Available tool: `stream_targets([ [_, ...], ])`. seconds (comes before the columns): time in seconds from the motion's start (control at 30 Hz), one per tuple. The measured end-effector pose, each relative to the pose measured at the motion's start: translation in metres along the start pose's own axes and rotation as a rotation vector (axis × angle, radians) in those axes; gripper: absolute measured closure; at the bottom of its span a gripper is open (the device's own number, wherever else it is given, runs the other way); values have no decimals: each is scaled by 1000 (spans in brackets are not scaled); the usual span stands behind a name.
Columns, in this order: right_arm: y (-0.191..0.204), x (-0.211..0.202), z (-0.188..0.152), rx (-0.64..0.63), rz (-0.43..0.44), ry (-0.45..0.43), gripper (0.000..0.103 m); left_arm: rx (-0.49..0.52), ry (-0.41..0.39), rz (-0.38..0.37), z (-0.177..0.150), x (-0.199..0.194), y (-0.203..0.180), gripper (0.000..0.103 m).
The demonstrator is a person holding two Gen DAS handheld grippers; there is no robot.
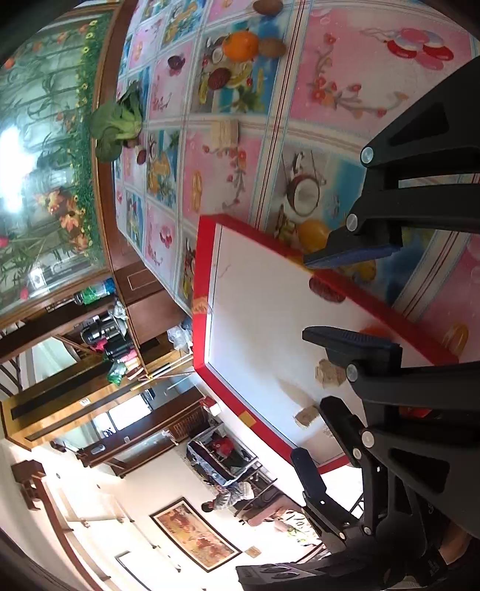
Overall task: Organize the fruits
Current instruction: 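Carry both beige cubes into the tray and open both grippers, then move both open grippers back over the remaining fruit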
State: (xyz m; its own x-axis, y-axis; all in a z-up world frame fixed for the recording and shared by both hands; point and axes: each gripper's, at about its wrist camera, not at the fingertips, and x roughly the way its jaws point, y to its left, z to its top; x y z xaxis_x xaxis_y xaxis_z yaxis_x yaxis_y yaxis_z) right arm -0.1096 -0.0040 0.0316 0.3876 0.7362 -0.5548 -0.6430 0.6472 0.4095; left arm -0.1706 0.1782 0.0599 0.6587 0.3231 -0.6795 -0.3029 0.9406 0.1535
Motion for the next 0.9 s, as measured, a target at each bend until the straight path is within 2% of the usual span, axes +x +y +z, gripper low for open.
stream_targets([
  [0.27, -36, -25, 0, 59, -39, -28, 71, 28, 2, -18, 4, -5, -18, 19],
  [0.37, -57, -42, -1, 93, -73, -45, 64, 52, -1, -29, 6, -6, -27, 16],
  [0.5, -96, -70, -2, 146, -145, -86, 64, 71, 5, -47, 6, -8, -38, 13],
  [0.57, -117, -85, -3, 172, -211, -114, 64, 88, 12, -63, 5, -8, -46, 13],
  [0.73, -166, -102, 2, 230, -340, -123, 64, 140, 15, -104, 7, -10, -69, 13],
  [0.9, -184, -89, 11, 230, -363, -82, 64, 196, 18, -144, 12, -11, -95, 13],
])
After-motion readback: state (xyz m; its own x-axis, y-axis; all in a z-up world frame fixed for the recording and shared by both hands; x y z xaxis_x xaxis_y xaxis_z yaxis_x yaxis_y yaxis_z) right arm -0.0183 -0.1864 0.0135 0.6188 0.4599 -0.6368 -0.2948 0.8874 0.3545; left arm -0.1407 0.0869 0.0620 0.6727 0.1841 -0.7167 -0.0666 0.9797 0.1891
